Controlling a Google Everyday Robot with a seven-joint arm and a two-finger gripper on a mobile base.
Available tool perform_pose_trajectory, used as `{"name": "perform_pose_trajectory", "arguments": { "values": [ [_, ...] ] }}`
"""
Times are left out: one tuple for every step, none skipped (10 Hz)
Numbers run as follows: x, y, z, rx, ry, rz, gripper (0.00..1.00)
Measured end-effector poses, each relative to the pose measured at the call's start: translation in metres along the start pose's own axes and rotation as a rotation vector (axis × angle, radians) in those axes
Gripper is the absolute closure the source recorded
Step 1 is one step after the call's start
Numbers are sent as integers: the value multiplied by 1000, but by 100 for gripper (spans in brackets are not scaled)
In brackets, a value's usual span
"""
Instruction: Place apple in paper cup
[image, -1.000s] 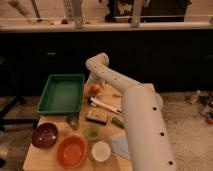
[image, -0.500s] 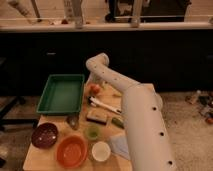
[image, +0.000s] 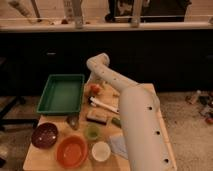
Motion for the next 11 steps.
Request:
{"name": "perform_pose_trajectory", "arguments": {
  "values": [
    [0, 1, 7, -10, -12, -3, 20],
    [0, 1, 12, -18, -22, -6, 20],
    [0, 1, 16, -24, -30, -10, 20],
    [1, 1, 19, -28, -36, -13, 25],
    [1, 3, 21, -30, -41, -17, 38],
    [1, 3, 22, -29, -45, -24, 45],
    [0, 3, 23, -28, -46, -28, 55],
    [-1, 1, 21, -24, -45, -36, 67],
    [-2, -1, 19, -19, -42, -43, 75],
    [-3, -2, 15, -11, -34, -51, 85],
    [-3, -3, 8, 0, -23, -62, 95]
  ]
}}
